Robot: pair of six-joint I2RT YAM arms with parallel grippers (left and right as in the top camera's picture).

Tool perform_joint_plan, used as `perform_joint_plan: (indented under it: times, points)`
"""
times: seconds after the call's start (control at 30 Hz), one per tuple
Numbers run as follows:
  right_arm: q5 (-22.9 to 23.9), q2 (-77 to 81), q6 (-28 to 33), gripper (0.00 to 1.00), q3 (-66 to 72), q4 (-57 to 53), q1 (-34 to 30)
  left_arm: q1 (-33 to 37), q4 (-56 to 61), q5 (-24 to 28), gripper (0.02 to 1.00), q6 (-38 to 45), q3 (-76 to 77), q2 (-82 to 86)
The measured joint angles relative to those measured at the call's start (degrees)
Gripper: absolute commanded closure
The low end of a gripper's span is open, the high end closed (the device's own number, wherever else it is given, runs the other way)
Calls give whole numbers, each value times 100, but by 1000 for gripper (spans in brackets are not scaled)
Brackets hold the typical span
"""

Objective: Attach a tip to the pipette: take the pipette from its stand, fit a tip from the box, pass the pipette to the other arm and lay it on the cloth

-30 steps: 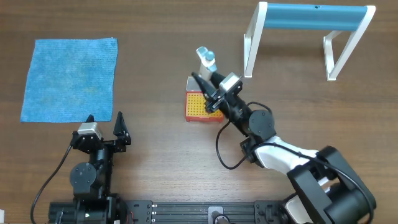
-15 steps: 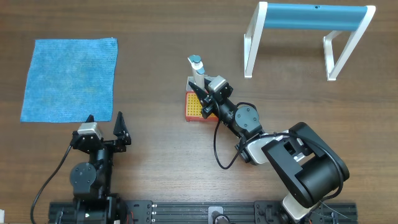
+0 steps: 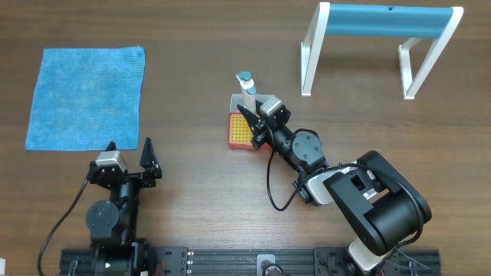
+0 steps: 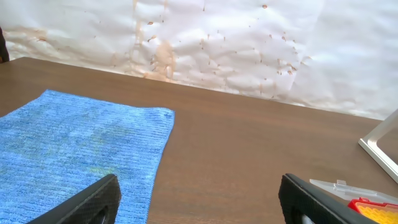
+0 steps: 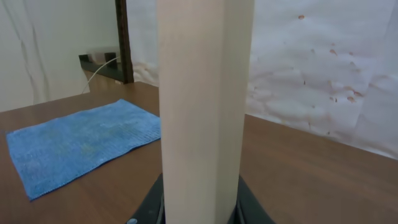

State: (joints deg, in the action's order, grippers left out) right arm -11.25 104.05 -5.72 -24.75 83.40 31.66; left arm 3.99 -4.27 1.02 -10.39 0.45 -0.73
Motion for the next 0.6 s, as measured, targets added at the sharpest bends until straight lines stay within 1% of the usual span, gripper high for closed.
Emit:
perform_joint_plan:
  times: [0.6]
  points:
    - [-2, 341, 0, 921, -190, 26, 0, 0, 0, -2, 191, 0, 0, 0]
